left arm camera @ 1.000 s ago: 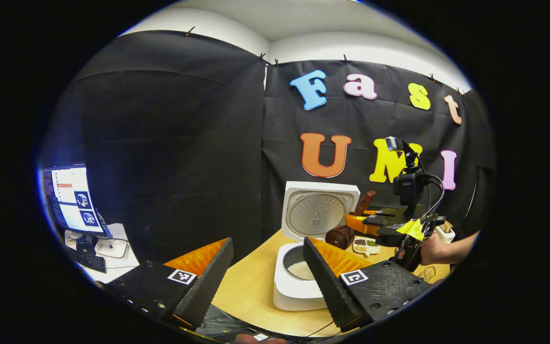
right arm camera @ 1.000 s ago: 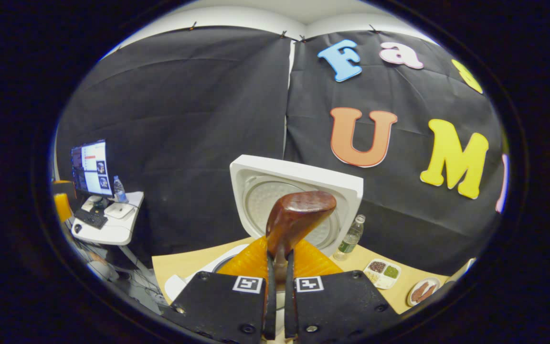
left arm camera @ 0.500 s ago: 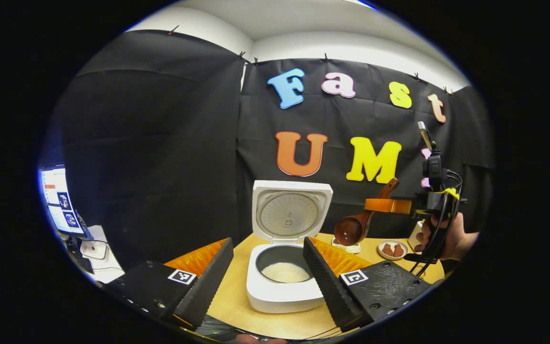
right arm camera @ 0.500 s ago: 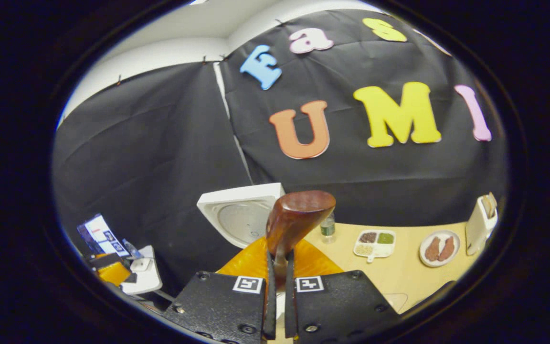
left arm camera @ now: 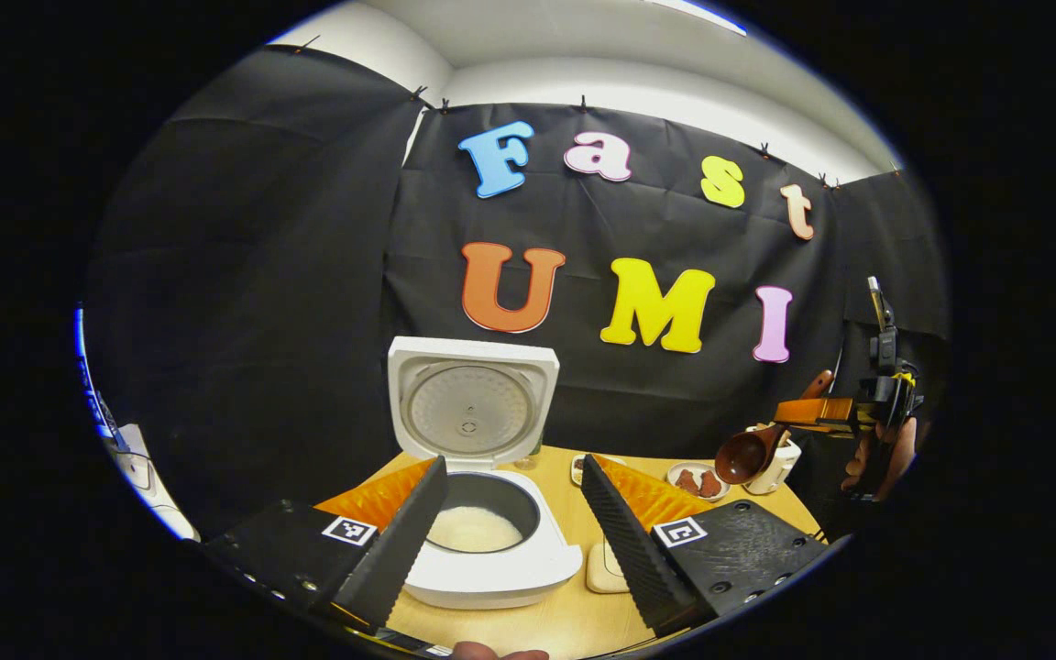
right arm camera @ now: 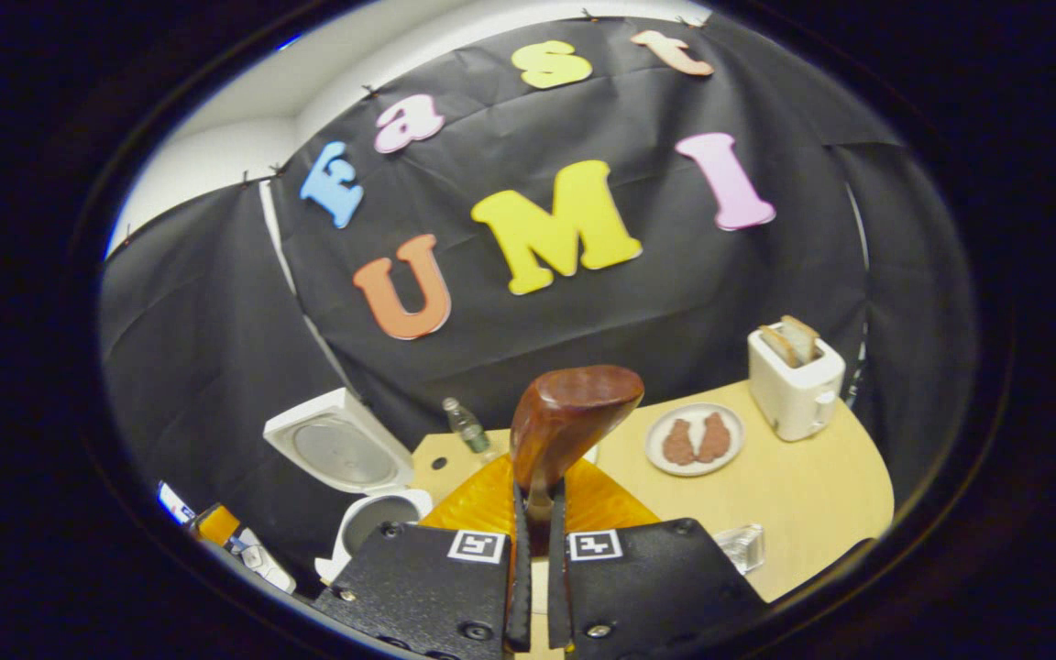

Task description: Close the left gripper, press the button to open the rice cooker; take a wooden spoon from the chopstick holder with the right hand, scoop a spoonful of rice and pour it into the rice cooker, then put the wooden spoon back into the chopstick holder.

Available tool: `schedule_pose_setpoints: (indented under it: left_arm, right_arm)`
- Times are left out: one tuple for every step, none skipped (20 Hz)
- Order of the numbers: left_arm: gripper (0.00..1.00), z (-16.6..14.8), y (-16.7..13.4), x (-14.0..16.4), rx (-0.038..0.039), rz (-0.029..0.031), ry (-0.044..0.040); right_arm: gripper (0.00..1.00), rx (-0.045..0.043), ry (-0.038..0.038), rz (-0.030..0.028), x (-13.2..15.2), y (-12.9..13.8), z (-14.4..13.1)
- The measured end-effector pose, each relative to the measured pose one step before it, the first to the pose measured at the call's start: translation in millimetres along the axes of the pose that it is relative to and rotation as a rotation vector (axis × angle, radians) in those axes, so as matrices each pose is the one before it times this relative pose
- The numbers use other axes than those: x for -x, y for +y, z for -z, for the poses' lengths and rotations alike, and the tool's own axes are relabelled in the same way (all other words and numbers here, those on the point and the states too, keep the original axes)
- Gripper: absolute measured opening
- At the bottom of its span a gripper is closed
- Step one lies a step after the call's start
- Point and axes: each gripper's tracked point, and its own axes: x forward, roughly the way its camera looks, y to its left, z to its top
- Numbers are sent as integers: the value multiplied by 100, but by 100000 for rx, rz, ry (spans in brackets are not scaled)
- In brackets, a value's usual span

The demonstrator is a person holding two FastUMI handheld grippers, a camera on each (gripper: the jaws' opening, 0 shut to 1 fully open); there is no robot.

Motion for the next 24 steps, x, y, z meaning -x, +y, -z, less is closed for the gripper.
schedule_pose_setpoints:
  left_arm:
    - [94,129,-499,-415,-68,1336,443]
    - [94,107,-685,-334,620,1715,746]
    - [94,33,-844,-291,865,1958,601]
    - [94,-50,-693,-459,337,1609,466]
    - [94,113,-598,-189,-392,1230,310]
    - [94,-59,-384,-215,-919,698,119]
    - [94,82,-332,-227,-1063,602,328]
    - [94,209,-290,-35,-1043,480,568]
    - [94,271,-228,166,-1142,340,662]
    - [94,71,-150,53,-1137,110,413]
    - [94,140,-93,2,-767,75,350]
    - [94,85,-123,-58,-98,296,351]
    - [94,276,-115,-19,452,98,946]
    - [94,276,-5,-78,568,-14,1102]
    - [94,145,81,-53,474,-379,911]
    - [94,68,114,50,569,-479,567]
    - [94,24,46,23,471,-564,446]
    - [94,-14,65,127,107,-692,309]
    - [94,8,158,10,-456,-897,63]
    - [94,-94,285,65,-650,-1196,-31]
    - [94,-52,266,-9,-532,-1075,214]
    - [94,-2,386,16,-336,-1143,169]
    - [94,-129,283,80,111,-887,87]
    - [94,-194,263,55,363,-836,-226]
  right_arm:
    - [12,-1426,-468,5249,505,-2243,142]
    - [12,-791,389,5490,188,-2275,250]
    - [12,-107,1567,4485,64,-2118,659]
    - [12,-777,1273,3079,-17,-1602,584]
    - [12,-1189,1185,2672,-144,-1328,543]
    - [12,-1162,1060,2445,-159,-1328,603]
    - [12,-530,801,2506,-383,-1306,650]
    - [12,-64,902,2278,-630,-1067,675]
    - [12,-149,1283,1943,-622,-1009,794]
    - [12,-236,1224,1463,-685,-654,863]
    - [12,377,1141,1441,-891,-706,775]
    - [12,937,826,1394,-834,-599,595]
    - [12,1361,216,610,-744,-387,488]
    - [12,1295,174,-184,-742,-129,487]
    - [12,1049,632,-387,-723,-98,776]
    - [12,691,931,93,-494,-146,550]
    - [12,217,690,472,-625,-309,614]
    - [12,-330,966,248,-527,-198,621]
    - [12,-609,849,-230,-478,20,585]
    - [12,-619,828,-203,-465,-63,676]
    - [12,-430,961,-156,-345,-66,584]
    - [12,-525,679,-226,-297,-74,487]
    - [12,-771,374,-236,-113,2,295]
    - [13,-1126,246,-406,-140,34,296]
